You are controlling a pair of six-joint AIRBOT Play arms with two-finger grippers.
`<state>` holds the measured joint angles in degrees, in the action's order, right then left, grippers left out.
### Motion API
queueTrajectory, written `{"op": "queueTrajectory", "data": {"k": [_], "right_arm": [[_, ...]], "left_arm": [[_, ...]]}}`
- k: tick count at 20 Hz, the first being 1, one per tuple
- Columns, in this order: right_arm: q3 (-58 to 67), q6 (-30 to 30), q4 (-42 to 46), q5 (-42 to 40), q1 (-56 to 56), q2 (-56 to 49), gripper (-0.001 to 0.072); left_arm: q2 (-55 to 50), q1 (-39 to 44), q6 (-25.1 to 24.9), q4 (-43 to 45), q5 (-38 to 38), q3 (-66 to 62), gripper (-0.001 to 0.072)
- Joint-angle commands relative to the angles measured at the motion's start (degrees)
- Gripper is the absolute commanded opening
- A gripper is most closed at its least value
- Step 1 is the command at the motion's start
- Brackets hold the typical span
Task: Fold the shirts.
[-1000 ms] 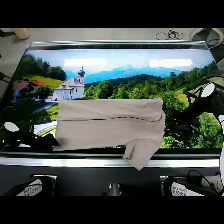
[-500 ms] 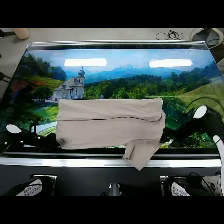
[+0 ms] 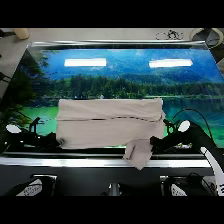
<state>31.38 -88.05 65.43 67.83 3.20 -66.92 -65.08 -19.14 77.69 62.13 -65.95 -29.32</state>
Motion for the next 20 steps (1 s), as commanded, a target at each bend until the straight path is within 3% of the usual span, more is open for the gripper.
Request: {"op": "queueTrajectory", "data": {"k": [1,5,9,13,14,15,16,17,20], "right_arm": [[5.11,1.14,1.68,-0.85,-0.72,2.62,0.0018],[26.08,-1.16,7.72,-4.24,-0.72,2.05,0.0018],[42.27,-3.30,5.49,-10.08,-0.74,-15.74,0.0018],[50.27,-9.64,3.58,-9.38,-0.74,-27.93,0.0021],[50.27,-9.68,2.01,-9.25,-0.74,-29.35,0.0025],[50.27,-9.66,0.26,-8.94,-0.74,-30.56,0.0135],[50.27,-9.42,-0.55,-8.48,-0.74,-30.97,0.0414],[50.42,-6.80,-0.35,-7.10,-0.57,-30.67,0.0710],[50.77,0.98,2.64,4.57,3.61,-29.49,0.0717]], "left_arm": [[2.67,-0.09,-3.65,-2.54,-0.85,-4.28,0.0024],[5.35,-0.02,0.83,-4.15,1.27,-20.59,0.0020],[-11.26,3.48,1.40,-4.37,1.55,-34.25,0.0024],[-30.14,6.54,5.03,-4.83,0.55,-50.12,0.0029],[-33.88,7.43,5.53,-5.44,-0.96,-53.07,0.0083],[-36.65,8.22,6.93,-5.46,-2.49,-55.28,0.0324],[-38.25,8.55,7.91,-5.44,-3.72,-56.76,0.0567],[-38.66,8.48,7.65,-5.31,-4.79,-57.88,0.0603],[-34.86,6.49,6.67,-5.16,-5.86,-59.91,0.0602]]}}
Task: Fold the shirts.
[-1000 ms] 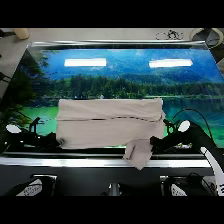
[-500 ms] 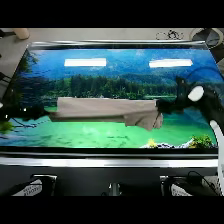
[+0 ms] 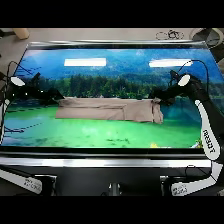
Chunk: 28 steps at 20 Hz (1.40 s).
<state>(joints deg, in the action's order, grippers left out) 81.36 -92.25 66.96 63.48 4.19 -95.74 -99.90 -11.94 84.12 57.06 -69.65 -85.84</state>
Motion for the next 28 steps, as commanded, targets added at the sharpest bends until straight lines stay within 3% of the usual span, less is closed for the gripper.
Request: {"op": "queueTrajectory", "data": {"k": [1,8,10,11,13,15,17,22,26,28], "right_arm": [[0.66,5.31,1.16,13.27,4.31,-1.16,0.0718],[-2.21,6.54,-4.83,11.43,1.68,-6.12,0.0715],[-2.21,4.50,-5.57,11.17,-0.66,-7.67,0.0702],[-2.21,3.82,-6.38,11.39,-1.60,-7.96,0.0596],[-1.11,3.80,-8.72,13.14,-2.01,-7.13,0.0016],[2.08,5.18,-10.47,16.13,-2.01,-3.56,0.0021],[6.08,4.61,-11.19,18.36,-2.03,2.03,0.0019],[10.19,-0.44,-13.29,23.93,-2.03,15.98,0.0019],[10.19,-3.30,-13.62,29.44,-2.01,23.54,0.0020],[10.19,-4.63,-13.44,30.12,-2.03,25.86,0.0020]], "left_arm": [[2.01,-0.94,-0.37,-0.09,-2.47,-3.39,0.0602],[14.71,3.89,-1.03,-0.09,-4.07,-3.39,0.0601],[15.87,6.60,-1.03,-0.11,-4.15,-3.39,0.0601],[15.85,8.15,-1.05,-0.09,-4.44,-3.37,0.0598],[15.65,11.34,-1.20,-0.11,-3.63,-2.21,0.0564],[15.61,15.67,-1.62,-0.24,-0.07,1.70,0.0030],[14.88,21.24,-1.81,-3.13,7.39,7.61,0.0027],[5.81,34.21,-2.36,-23.12,21.64,13.53,0.0027],[-1.49,44.19,-9.33,-45.03,30.77,13.38,0.0027],[-5.25,48.28,-13.73,-54.55,31.23,12.92,0.0027]]}}
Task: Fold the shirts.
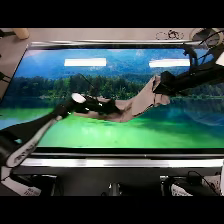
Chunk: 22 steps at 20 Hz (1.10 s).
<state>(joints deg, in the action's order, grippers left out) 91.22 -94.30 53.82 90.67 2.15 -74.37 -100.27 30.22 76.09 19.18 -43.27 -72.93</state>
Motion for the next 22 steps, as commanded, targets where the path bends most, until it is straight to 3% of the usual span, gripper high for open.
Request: {"op": "queueTrajectory", "data": {"k": [1,3,6,9,12,17,18,20,22], "right_arm": [[0.33,-2.89,-0.42,3.06,0.00,4.92,0.0020],[0.31,-3.45,-0.44,2.19,0.00,4.81,0.0020],[0.31,-3.67,-2.19,-1.03,-0.24,2.64,0.0020],[0.31,-3.67,-2.80,-5.46,-4.70,-3.87,0.0020],[0.31,-3.15,-10.43,-17.35,-12.17,-13.68,0.0020],[0.33,1.11,-28.92,-31.87,-23.98,-30.64,0.0022],[0.33,0.90,-30.73,-32.81,-25.22,-32.92,0.0076],[0.33,2.21,-34.64,-32.89,-25.42,-35.43,0.0693],[0.33,3.52,-33.27,-28.87,-22.56,-34.05,0.0690]], "left_arm": [[-6.82,7.96,-8.41,-20.98,4.74,-0.98,0.0027],[-9.73,9.88,-10.88,-25.92,4.02,-3.41,0.0027],[-7.50,6.45,-14.53,-22.62,4.83,-4.26,0.0020],[4.83,-1.44,-7.43,-2.64,10.45,-1.53,0.0019],[19.76,-12.76,1.01,15.10,10.25,1.46,0.0020],[38.14,-28.11,2.38,20.17,4.37,1.81,0.0022],[40.48,-29.99,2.40,20.57,2.62,1.81,0.0022],[43.52,-32.30,2.43,22.32,-0.70,1.86,0.0022],[44.59,-33.57,2.40,23.32,-3.89,1.86,0.0023]]}}
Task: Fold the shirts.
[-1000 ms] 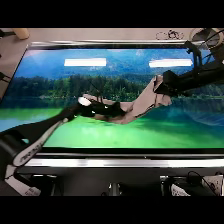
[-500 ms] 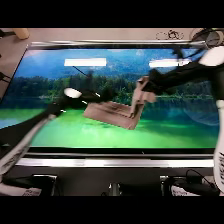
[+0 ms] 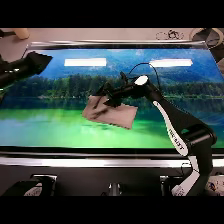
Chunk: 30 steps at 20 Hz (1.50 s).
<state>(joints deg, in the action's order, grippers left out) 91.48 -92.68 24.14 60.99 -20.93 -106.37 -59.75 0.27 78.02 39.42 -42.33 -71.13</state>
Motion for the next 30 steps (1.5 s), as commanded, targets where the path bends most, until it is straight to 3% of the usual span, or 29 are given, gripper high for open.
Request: {"op": "queueTrajectory", "data": {"k": [1,3,6,7,12,15,16,17,18,20,25,30], "right_arm": [[0.07,1.86,-0.35,3.89,3.21,-0.31,0.0688],[0.04,-0.37,11.80,11.13,9.79,4.26,0.0686],[-1.75,-8.24,44.57,26.49,16.92,8.66,0.0621],[-4.24,-8.68,49.09,28.17,17.27,8.87,0.0621],[-17.38,-7.37,31.93,9.31,13.57,6.95,0.0630],[-17.42,-6.27,25.05,4.61,11.30,3.63,0.0622],[-17.16,-3.32,21.09,3.30,11.02,3.04,0.0470],[-16.59,-1.07,18.12,2.25,11.08,2.99,0.0089],[-15.17,0.33,16.87,1.99,11.85,3.15,0.0021],[-9.84,4.94,16.96,4.20,16.09,3.98,0.0020],[1.86,0.44,19.56,10.69,39.26,9.31,0.0018],[1.84,-3.78,39.28,23.06,59.87,16.13,0.0019]], "left_arm": [[4.11,-3.80,0.48,3.65,-5.90,0.09,0.0023],[4.04,-3.76,0.48,5.88,-6.29,0.22,0.0023],[4.00,-3.76,0.48,6.99,-6.34,0.24,0.0023],[3.91,-3.76,0.48,7.19,-6.34,0.24,0.0023],[3.61,-3.76,1.09,7.39,-7.17,0.22,0.0023],[3.54,-3.76,1.14,7.39,-7.48,0.24,0.0023],[3.54,-3.76,1.68,7.41,-7.23,0.24,0.0023],[3.54,-3.76,2.19,7.41,-7.17,0.22,0.0023],[3.52,-3.76,2.19,7.41,-7.17,0.24,0.0023],[3.52,-3.76,2.19,7.41,-7.19,0.24,0.0023],[3.17,-3.76,2.67,7.61,-7.21,0.24,0.0023],[2.71,-3.74,3.06,7.61,-7.21,0.24,0.0023]]}}
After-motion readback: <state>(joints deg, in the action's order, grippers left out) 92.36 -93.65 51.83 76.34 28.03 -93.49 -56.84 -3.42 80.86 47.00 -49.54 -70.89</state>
